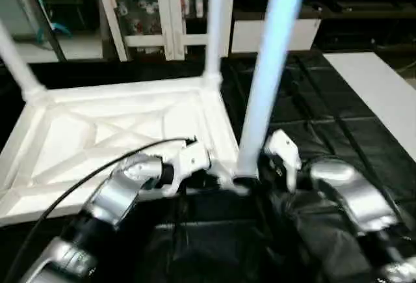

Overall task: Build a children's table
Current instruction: Rotate leg to tighten

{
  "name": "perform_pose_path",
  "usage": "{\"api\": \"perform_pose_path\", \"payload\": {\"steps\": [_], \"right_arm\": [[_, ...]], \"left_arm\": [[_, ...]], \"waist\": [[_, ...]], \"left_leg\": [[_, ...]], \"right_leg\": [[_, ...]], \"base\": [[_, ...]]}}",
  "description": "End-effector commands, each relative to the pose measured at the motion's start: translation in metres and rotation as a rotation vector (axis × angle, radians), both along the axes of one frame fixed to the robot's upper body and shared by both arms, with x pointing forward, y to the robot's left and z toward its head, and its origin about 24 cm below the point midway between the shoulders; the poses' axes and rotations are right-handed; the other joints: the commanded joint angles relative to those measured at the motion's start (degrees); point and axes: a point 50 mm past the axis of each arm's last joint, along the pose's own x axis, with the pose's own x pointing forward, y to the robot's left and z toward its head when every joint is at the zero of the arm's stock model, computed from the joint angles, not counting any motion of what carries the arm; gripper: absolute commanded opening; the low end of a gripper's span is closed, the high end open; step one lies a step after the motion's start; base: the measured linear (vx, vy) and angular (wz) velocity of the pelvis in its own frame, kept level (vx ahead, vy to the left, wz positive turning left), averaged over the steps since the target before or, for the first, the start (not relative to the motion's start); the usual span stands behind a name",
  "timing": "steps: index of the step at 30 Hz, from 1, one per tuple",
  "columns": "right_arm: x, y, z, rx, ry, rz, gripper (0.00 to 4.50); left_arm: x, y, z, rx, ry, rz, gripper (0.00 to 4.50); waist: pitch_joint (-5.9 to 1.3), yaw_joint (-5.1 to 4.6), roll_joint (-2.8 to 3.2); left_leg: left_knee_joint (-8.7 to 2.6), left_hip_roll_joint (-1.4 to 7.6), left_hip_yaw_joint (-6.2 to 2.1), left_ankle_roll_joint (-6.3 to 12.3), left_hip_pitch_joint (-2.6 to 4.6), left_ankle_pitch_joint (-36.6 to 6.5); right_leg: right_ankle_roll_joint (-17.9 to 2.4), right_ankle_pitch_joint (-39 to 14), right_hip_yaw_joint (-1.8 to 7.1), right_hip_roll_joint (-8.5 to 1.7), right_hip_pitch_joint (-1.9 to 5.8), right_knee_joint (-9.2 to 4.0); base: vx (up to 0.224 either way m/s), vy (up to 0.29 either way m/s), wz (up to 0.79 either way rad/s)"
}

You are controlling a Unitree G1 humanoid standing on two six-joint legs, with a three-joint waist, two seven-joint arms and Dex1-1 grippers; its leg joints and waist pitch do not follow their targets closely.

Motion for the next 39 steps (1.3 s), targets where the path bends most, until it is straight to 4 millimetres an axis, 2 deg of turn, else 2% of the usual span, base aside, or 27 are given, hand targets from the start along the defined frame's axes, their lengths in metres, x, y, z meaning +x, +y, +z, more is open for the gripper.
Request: {"api": "perform_pose_path", "payload": {"steps": [1, 2, 3, 4, 5, 6, 7, 8, 9, 10, 11, 16, 17, 18, 20, 22, 23, 24, 26, 27, 29, 30, 32, 34, 35, 38, 39], "right_arm": [[0.009, 0.000, -0.010, -0.052, 0.009, -0.153, 2.68], [0.011, 0.006, -0.015, -0.065, 0.014, -0.210, 2.68], [0.013, 0.010, -0.018, -0.075, 0.017, -0.249, 2.68], [0.017, 0.016, -0.023, -0.095, 0.022, -0.318, 2.68], [0.019, 0.020, -0.027, -0.110, 0.025, -0.366, 2.67], [0.022, 0.022, -0.030, -0.131, 0.026, -0.431, 2.67], [0.025, 0.025, -0.036, -0.154, 0.037, -0.543, 2.67], [0.026, 0.027, -0.039, -0.164, 0.046, -0.604, 2.67], [0.027, 0.032, -0.042, -0.156, 0.070, -0.651, 2.67], [0.028, 0.038, -0.045, -0.151, 0.091, -0.694, 2.67], [0.028, 0.043, -0.046, -0.141, 0.108, -0.716, 2.67], [0.031, 0.056, -0.042, -0.132, 0.085, -0.716, 2.67], [0.034, 0.056, -0.036, -0.107, 0.045, -0.709, 2.67], [0.036, 0.055, -0.032, -0.091, 0.022, -0.703, 2.67], [0.037, 0.058, -0.023, -0.022, -0.014, -0.651, 2.67], [0.035, 0.057, -0.012, 0.013, -0.072, -0.561, 3.23], [0.035, 0.056, -0.010, 0.019, -0.081, -0.544, 3.37], [0.033, 0.052, -0.006, 0.032, -0.085, -0.509, 3.37], [0.032, 0.049, -0.003, 0.041, -0.087, -0.484, 3.59], [0.029, 0.039, 0.003, 0.053, -0.094, -0.408, 3.69], [0.027, 0.034, 0.007, 0.059, -0.097, -0.362, 3.74], [0.024, 0.026, 0.012, 0.063, -0.097, -0.304, 3.89], [0.018, 0.016, 0.019, 0.038, -0.109, -0.204, 4.15], [0.008, 0.006, 0.022, -0.012, -0.115, -0.072, 4.15], [0.006, 0.004, 0.023, -0.024, -0.117, -0.039, 4.15], [-0.009, -0.006, 0.026, -0.057, -0.095, 0.117, 4.15], [-0.009, -0.006, 0.026, -0.058, -0.095, 0.119, 4.15]], "left_arm": [[0.000, -0.024, 0.000, -0.033, -0.008, -0.031, 0.00], [0.005, -0.027, -0.002, -0.016, -0.015, 0.009, 0.00], [0.008, -0.030, -0.003, -0.004, -0.020, 0.036, 0.00], [0.014, -0.034, -0.004, 0.004, -0.031, 0.090, 0.00], [0.018, -0.037, -0.004, 0.009, -0.038, 0.126, 0.00], [0.022, -0.038, -0.005, 0.023, -0.038, 0.171, 0.00], [0.029, -0.040, -0.007, 0.049, -0.045, 0.255, 0.00], [0.033, -0.041, -0.008, 0.064, -0.050, 0.302, 0.00], [0.036, -0.042, -0.010, 0.083, -0.056, 0.344, 0.00], [0.039, -0.044, -0.011, 0.093, -0.070, 0.381, 0.00], [0.041, -0.045, -0.012, 0.097, -0.081, 0.403, 0.00], [0.043, -0.047, -0.014, 0.111, -0.094, 0.421, 0.00], [0.043, -0.045, -0.014, 0.109, -0.096, 0.423, 0.00], [0.043, -0.043, -0.014, 0.109, -0.097, 0.423, 0.00], [0.043, -0.040, -0.014, 0.108, -0.094, 0.415, 0.00], [0.041, -0.036, -0.014, 0.103, -0.085, 0.371, 0.00], [0.040, -0.035, -0.013, 0.102, -0.083, 0.357, 0.00], [0.038, -0.032, -0.013, 0.101, -0.072, 0.329, 0.00], [0.036, -0.031, -0.013, 0.100, -0.064, 0.309, 0.00], [0.031, -0.026, -0.012, 0.104, -0.063, 0.230, 0.00], [0.028, -0.024, -0.012, 0.114, -0.060, 0.194, 0.00], [0.023, -0.020, -0.013, 0.126, -0.040, 0.152, 0.00], [0.016, -0.015, -0.012, 0.135, -0.019, 0.084, 0.00], [0.008, -0.010, -0.011, 0.141, 0.007, 0.008, 0.00], [0.006, -0.009, -0.011, 0.141, 0.015, -0.011, 0.00], [-0.004, -0.002, -0.008, 0.147, 0.052, -0.092, 0.00], [-0.004, -0.001, -0.008, 0.147, 0.053, -0.093, 0.00]], "waist": [[-3.03, -0.09, -0.39], [-3.10, -0.19, -0.46], [-3.02, -0.37, -0.24], [-2.99, -0.47, 0.08], [-2.98, -0.64, -0.05], [-3.03, -0.82, -0.20], [-3.00, -0.96, 0.09], [-2.88, -1.20, 0.24], [-2.93, -1.34, 0.02], [-2.98, -1.41, 0.04], [-2.94, -1.39, 0.09], [-2.99, -1.31, 0.12], [-3.06, -1.34, -0.58], [-3.02, -1.24, -0.21], [-3.15, -1.13, -0.16], [-3.30, -0.89, 0.01], [-3.46, -0.69, -0.12], [-3.42, -0.49, 0.05], [-3.40, -0.64, -0.02], [-3.44, -0.75, -0.06], [-3.47, -0.60, 0.08], [-3.60, -0.55, 0.46], [-3.58, -0.46, 0.26], [-3.50, -0.14, 0.38], [-3.50, 0.31, 0.43], [-3.33, 0.51, 0.39], [-3.32, 0.66, 0.39]], "left_leg": [[-4.40, 1.35, -0.80, -0.15, 0.50, -16.0], [-4.55, 1.41, -1.02, -0.29, 0.19, -15.7], [-4.61, 1.37, -0.95, -0.26, 0.17, -15.8], [-4.55, 1.31, -0.96, -0.61, 0.51, -17.1], [-4.47, 1.19, -0.83, -0.70, 0.62, -17.3], [-4.51, 1.11, -0.96, -0.94, 0.52, -17.5], [-4.54, 1.04, -0.95, -0.97, 0.54, -17.4], [-4.54, 0.98, -1.03, -1.41, 0.85, -18.8], [-4.50, 0.88, -1.09, -1.47, 0.93, -19.3], [-4.53, 0.82, -1.21, -1.20, 0.96, -19.9], [-4.48, 0.81, -1.17, -0.79, 1.17, -20.6], [-4.93, 1.01, -1.38, -0.34, 0.75, -21.8], [-4.90, 1.01, -1.33, -0.14, 0.68, -21.8], [-4.93, 1.04, -1.38, 0.01, 0.68, -21.8], [-4.93, 1.07, -1.41, 0.32, 0.59, -21.4], [-4.92, 1.23, -1.29, 0.69, 0.47, -20.0], [-4.90, 1.32, -1.22, 1.09, 0.14, -17.8], [-4.98, 1.42, -1.23, 1.65, -0.10, -16.4], [-5.01, 1.39, -1.24, 2.02, -0.56, -15.1], [-4.98, 1.40, -1.23, 2.01, -0.58, -15.0], [-4.78, 1.51, -1.13, 2.42, -0.30, -15.0], [-4.70, 1.64, -1.11, 2.73, -0.27, -13.3], [-4.63, 1.77, -1.01, 3.22, -0.28, -12.3], [-4.53, 1.85, -0.84, 3.68, -0.12, -11.5], [-4.53, 2.05, -0.88, 3.79, 0.03, -11.6], [-4.60, 2.11, -0.72, 3.86, 0.22, -12.0], [-4.63, 2.15, -0.75, 3.84, 0.28, -12.2]], "right_leg": [[-10.7, -22.2, 1.59, -2.76, 2.24, -4.94], [-10.2, -21.6, 1.52, -2.84, 2.57, -4.79], [-10.1, -21.5, 1.54, -2.72, 2.37, -4.86], [-10.0, -22.5, 1.47, -2.72, 2.15, -5.09], [-10.0, -22.8, 1.52, -2.71, 1.97, -5.27], [-10.1, -22.7, 1.47, -2.71, 2.14, -5.24], [-10.1, -22.7, 1.52, -2.74, 2.05, -5.30], [-10.0, -24.4, 1.43, -2.77, 1.72, -5.51], [-9.7, -25.3, 1.27, -2.64, 1.84, -5.66], [-9.1, -26.4, 1.23, -2.81, 1.89, -5.86], [-8.9, -27.2, 1.25, -2.80, 1.55, -6.15], [-8.8, -24.6, 1.18, -2.74, 1.86, -5.95], [-8.7, -24.9, 1.15, -2.78, 1.89, -6.00], [-8.6, -25.4, 1.21, -2.94, 1.86, -5.99], [-8.4, -25.2, 1.24, -3.01, 1.91, -5.98], [-9.0, -22.3, 1.39, -2.95, 1.96, -5.87], [-9.8, -18.8, 1.51, -2.93, 2.29, -5.43], [-10.7, -16.1, 1.48, -2.94, 2.57, -5.12], [-11.3, -14.7, 1.39, -3.04, 2.98, -4.80], [-11.4, -14.9, 1.36, -3.06, 2.98, -4.75], [-11.7, -14.7, 1.46, -3.08, 2.92, -4.89], [-12.8, -11.7, 1.48, -3.03, 3.06, -4.50], [-13.9, -8.9, 1.48, -2.96, 3.20, -4.22], [-14.9, -7.4, 1.56, -2.97, 3.10, -4.04], [-14.9, -7.4, 1.57, -2.99, 3.27, -3.96], [-15.7, -7.0, 1.69, -2.93, 3.04, -3.86], [-15.6, -7.4, 1.69, -2.96, 3.07, -3.91]], "base": [[0.000, 0.000, 0.00], [0.000, 0.000, 0.00], [0.000, 0.000, 0.00], [0.000, 0.000, 0.00], [0.000, 0.000, 0.00], [0.000, 0.000, 0.00], [0.000, 0.000, 0.00], [0.000, 0.000, 0.00], [0.000, 0.000, 0.00], [0.000, 0.000, 0.00], [0.000, 0.000, 0.00], [0.000, 0.000, 0.00], [0.000, 0.000, 0.00], [0.000, 0.000, 0.00], [0.000, 0.000, 0.00], [0.000, 0.000, 0.00], [0.000, 0.000, 0.00], [0.000, 0.000, 0.00], [0.000, 0.000, 0.00], [0.000, 0.000, 0.00], [0.000, 0.000, 0.00], [0.000, 0.000, 0.00], [0.000, 0.000, 0.00], [0.000, 0.000, 0.00], [0.000, 0.000, 0.00], [0.000, 0.000, 0.00], [0.000, 0.000, 0.00]]}}
